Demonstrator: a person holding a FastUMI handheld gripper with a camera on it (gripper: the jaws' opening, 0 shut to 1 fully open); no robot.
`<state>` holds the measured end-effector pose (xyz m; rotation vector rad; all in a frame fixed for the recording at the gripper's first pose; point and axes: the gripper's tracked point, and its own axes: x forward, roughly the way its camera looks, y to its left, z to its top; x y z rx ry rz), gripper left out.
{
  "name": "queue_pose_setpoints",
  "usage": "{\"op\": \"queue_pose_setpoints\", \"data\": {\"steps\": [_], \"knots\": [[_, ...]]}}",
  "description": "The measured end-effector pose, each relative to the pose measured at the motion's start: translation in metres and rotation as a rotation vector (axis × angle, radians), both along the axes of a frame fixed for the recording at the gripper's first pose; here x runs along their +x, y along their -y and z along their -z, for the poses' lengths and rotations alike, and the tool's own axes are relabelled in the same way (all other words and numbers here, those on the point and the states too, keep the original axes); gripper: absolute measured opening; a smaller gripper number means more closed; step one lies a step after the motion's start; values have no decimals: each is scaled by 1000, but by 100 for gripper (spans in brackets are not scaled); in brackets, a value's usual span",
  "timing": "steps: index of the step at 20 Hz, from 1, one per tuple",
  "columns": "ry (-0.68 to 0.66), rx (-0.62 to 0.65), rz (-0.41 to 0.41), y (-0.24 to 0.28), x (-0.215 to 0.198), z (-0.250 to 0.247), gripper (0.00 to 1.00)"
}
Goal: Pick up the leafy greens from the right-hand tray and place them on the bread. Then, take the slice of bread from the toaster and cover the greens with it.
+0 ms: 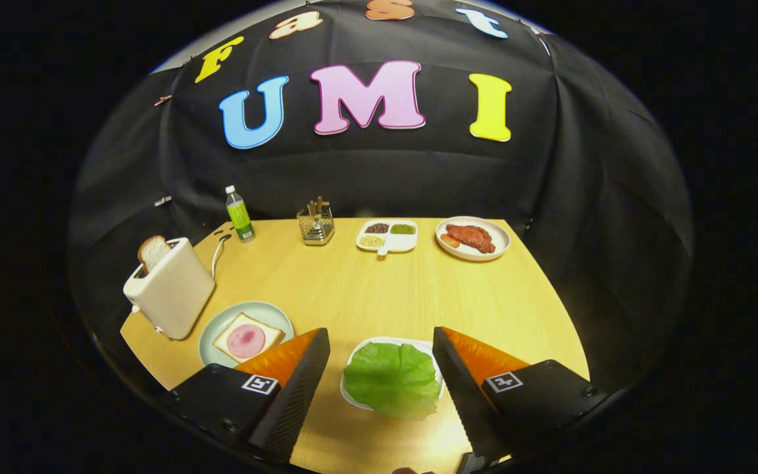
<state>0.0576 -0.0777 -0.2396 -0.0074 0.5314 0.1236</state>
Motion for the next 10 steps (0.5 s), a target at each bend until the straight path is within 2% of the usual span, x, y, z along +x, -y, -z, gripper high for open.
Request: {"op": "queue_pose_setpoints", "data": {"steps": [10], "knots": [[-193,-55,-57,10,6,103,99]]}}
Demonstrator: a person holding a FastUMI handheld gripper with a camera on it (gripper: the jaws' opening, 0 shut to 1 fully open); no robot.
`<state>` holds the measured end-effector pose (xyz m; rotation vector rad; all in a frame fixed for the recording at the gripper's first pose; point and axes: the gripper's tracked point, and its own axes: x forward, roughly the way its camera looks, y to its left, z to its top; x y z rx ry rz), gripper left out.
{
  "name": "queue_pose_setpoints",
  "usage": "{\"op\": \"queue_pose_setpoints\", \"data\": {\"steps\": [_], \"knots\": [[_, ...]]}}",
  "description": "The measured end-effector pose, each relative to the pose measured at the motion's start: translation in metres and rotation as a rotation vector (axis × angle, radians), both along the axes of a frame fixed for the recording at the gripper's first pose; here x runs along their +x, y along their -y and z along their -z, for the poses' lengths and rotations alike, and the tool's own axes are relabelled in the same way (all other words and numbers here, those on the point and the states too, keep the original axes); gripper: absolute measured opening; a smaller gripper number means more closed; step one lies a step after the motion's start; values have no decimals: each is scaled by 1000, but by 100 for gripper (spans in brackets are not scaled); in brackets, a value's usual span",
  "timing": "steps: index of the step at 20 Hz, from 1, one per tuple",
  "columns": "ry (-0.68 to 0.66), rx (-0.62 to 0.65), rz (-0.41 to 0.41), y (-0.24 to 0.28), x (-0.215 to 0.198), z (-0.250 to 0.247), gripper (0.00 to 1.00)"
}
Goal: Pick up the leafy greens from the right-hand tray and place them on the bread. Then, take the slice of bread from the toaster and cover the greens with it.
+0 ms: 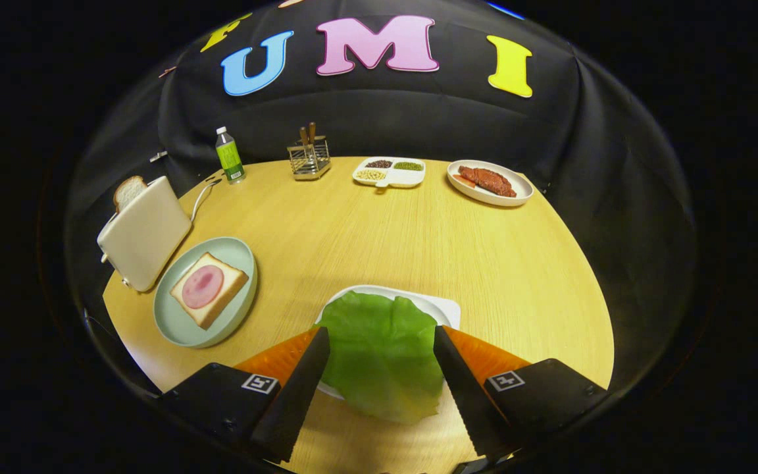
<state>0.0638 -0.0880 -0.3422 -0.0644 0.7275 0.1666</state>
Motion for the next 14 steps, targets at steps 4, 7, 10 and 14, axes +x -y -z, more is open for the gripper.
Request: {"op": "queue_pose_setpoints", "data": {"steps": [4,7,10,14], "knots": [[-53,-21,-25,-2,0,25,98],[-65,-24,-28,-3,1,31,90],[-72,-24,-5,0,5,31,87],[-96,-45,-10,-4,2,33,75]]}}
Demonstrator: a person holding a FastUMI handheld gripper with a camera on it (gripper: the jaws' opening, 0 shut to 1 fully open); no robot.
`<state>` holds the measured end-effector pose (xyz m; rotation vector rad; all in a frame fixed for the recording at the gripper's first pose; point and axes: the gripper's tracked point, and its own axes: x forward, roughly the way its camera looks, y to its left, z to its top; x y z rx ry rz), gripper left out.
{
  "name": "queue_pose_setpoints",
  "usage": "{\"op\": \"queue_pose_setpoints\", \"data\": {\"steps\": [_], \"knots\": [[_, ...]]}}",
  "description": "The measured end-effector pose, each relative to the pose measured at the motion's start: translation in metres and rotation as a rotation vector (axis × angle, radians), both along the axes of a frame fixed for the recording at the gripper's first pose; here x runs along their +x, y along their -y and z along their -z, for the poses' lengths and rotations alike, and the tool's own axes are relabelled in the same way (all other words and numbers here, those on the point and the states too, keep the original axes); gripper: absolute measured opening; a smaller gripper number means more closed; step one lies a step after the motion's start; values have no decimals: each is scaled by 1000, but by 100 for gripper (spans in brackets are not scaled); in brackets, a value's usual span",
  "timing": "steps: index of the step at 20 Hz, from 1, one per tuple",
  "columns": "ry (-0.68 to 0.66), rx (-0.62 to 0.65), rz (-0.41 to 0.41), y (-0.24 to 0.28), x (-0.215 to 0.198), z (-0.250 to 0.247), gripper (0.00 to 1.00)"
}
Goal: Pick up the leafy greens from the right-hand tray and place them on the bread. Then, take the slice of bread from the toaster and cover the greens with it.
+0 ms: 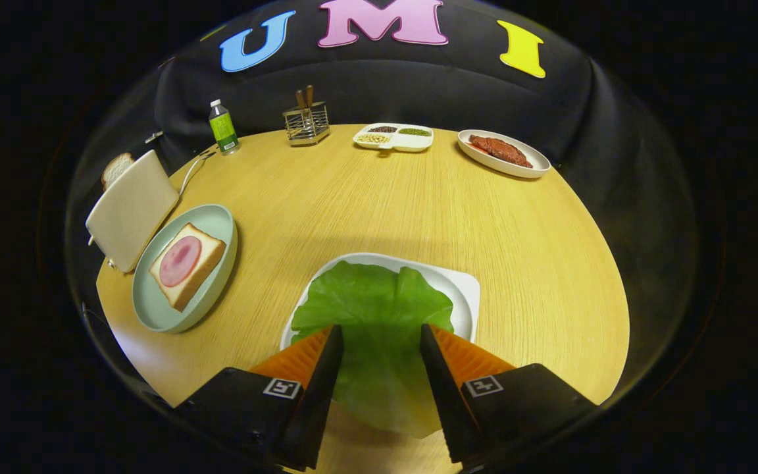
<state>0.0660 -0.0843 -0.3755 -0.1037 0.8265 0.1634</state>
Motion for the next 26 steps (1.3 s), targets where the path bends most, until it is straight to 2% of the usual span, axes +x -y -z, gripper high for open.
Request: {"op": "queue_pose_setpoints", "data": {"steps": [1,3,5,7,9,11,14,20,26], "knots": [[-4,5,-14,-5,-1,0,75],[5,-11,-26,-6,-2,-1,45],[-1,-1,-43,-10,-4,-1,43],[-1,5,-38,-9,-4,-2,20],[-13,22,-41,-9,-4,-2,10],[-34,57,-27,-9,-3,-3,6],[-35,70,-16,-8,-1,-12,5],[39,50,-31,-18,3,-70,5],[98,64,-53,-59,6,-133,5]]}}
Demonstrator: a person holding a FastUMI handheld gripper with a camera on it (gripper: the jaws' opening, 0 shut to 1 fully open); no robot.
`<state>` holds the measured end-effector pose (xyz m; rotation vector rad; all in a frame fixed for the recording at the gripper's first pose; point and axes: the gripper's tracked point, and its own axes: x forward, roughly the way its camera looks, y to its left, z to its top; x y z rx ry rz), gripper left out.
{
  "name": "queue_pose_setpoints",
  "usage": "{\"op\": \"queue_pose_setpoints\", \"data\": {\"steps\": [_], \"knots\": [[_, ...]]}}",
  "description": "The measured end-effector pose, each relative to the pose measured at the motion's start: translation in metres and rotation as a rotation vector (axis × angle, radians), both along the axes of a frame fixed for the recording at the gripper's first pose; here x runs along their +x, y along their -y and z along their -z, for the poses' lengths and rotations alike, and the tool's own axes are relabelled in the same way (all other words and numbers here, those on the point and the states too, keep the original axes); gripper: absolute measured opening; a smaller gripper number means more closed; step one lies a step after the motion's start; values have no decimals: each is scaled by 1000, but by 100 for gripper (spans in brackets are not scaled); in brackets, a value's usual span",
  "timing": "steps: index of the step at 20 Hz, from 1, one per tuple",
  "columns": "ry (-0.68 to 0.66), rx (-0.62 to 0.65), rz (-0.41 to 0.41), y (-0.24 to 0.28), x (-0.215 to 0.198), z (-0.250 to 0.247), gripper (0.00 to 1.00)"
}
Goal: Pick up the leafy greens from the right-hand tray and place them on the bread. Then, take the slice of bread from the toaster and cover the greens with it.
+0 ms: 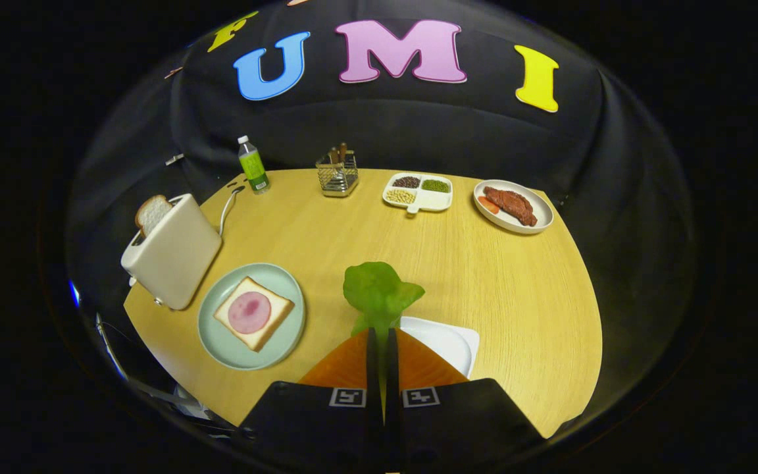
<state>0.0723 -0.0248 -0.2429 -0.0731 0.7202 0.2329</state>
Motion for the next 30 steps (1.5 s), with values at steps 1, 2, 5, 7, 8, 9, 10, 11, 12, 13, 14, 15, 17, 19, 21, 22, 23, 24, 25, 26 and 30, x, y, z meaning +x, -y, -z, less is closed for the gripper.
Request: {"op": "queue_pose_setpoints", "data": {"steps": [1,2,5,7,8,9,10,11,12,13,14,15,17,19,21,22,23,24,25,26,30], "knots": [[12,-4,-11,-9,0,-8,5],[18,-6,-18,-18,1,-15,6],[24,6,-41,-50,-4,-32,5],[30,-1,-70,-72,-7,-39,5],[30,-6,-85,-83,-9,-41,6],[28,-9,-100,-94,-11,-41,5],[29,-10,-116,-105,-12,-41,5],[28,-14,-130,-116,-13,-40,5],[25,-17,-141,-126,-14,-37,5],[20,-19,-146,-135,-14,-32,5],[12,-15,-145,-144,-15,-26,5],[-1,-5,-146,-154,-15,-19,5],[-32,0,-150,-170,-18,-3,5],[-44,-12,-157,-181,-16,10,6],[-54,-31,-170,-189,-16,22,6],[-62,-42,-175,-192,-16,27,6],[-68,-52,-177,-194,-16,32,7],[-71,-61,-173,-195,-15,36,8],[-75,-61,-171,-197,-14,40,11],[-82,-56,-169,-201,-14,44,11],[-112,-25,-147,-209,-11,56,20]]}}
